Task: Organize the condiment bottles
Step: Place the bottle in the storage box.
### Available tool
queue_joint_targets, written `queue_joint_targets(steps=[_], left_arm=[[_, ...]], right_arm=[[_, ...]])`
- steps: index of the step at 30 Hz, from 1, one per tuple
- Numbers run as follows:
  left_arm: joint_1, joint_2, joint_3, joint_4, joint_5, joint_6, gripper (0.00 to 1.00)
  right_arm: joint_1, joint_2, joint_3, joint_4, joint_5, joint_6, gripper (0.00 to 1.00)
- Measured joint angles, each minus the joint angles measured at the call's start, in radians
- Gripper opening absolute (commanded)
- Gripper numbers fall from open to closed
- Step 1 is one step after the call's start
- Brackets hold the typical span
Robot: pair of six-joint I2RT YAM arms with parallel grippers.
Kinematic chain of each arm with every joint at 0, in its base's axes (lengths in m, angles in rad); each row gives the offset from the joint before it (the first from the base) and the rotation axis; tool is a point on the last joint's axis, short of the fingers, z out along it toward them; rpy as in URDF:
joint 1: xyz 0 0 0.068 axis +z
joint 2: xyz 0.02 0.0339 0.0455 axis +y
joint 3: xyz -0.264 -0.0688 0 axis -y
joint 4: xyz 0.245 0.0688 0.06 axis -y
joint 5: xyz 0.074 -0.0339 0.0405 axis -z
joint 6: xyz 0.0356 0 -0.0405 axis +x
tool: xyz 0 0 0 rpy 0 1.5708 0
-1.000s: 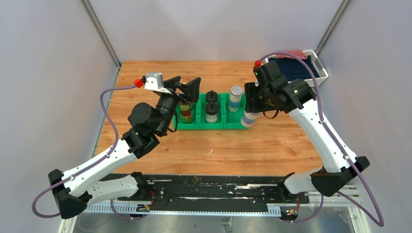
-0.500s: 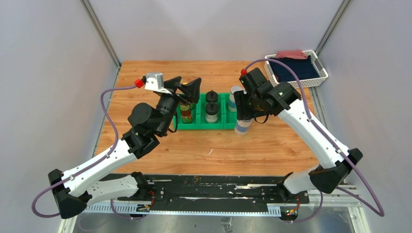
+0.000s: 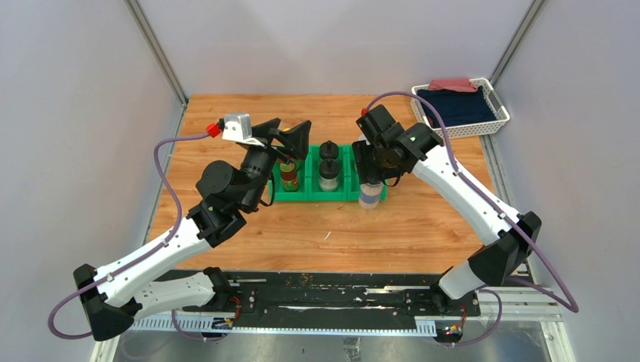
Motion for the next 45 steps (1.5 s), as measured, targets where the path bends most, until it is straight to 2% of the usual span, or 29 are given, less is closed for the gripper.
queue_joint_targets(steps=[31,45], left_arm=[[0.0,0.014,0.0,0.0,0.005,-0.001,0.86],[0.0,0.016,0.0,0.0,0.006,0.0,0.86]], right_arm=[[-0.118,0.137,0.031,0.104,-0.042,-0.011,0.0],[-0.133,0.18,0.054,0.134,-0.049,-0.012,0.0]])
